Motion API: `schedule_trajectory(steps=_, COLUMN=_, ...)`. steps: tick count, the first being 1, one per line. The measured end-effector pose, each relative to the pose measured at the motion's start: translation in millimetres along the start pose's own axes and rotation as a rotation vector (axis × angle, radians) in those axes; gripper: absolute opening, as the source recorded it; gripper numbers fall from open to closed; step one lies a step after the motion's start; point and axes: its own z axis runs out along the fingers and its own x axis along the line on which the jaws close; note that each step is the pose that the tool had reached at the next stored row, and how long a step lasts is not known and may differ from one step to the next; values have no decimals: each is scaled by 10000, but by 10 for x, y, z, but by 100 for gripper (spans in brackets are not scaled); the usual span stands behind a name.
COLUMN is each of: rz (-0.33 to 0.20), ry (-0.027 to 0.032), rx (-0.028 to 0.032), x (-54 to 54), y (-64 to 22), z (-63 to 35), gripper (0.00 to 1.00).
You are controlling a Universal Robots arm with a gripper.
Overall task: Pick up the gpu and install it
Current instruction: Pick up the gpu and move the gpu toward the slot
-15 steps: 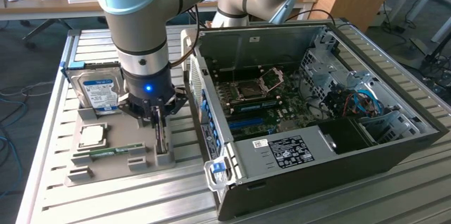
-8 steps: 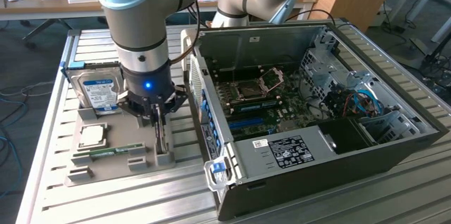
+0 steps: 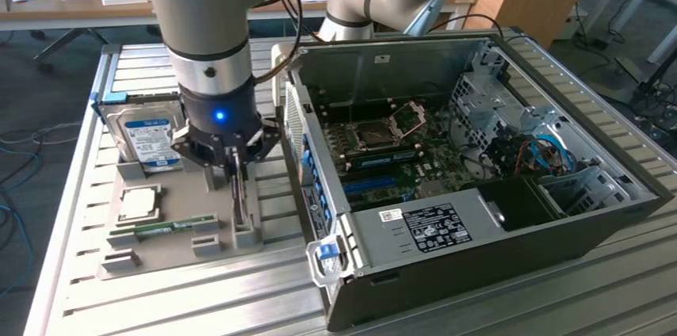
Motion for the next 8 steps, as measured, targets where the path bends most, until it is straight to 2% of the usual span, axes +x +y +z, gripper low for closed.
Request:
schedule_trajectory(steps=3, rz=0, ry=0, rx=1, x=-2, y=4, z=-80, gripper=26)
schedule_trajectory(steps=4, rz=0, ry=0, rx=0, x=-5, y=9, z=-210, gripper=26)
schedule_trajectory(steps=6, rz=0, ry=0, rx=-1, x=-13, y=24, z=-544, gripper=26)
schedule_trajectory(steps=7, rz=1, ry=1, rx=0, x=-14, y=29, z=-642, gripper=26)
schedule_trajectory(steps=8, rz=0, ry=0, rx=0, x=-15, y=30, z=-679, gripper=26)
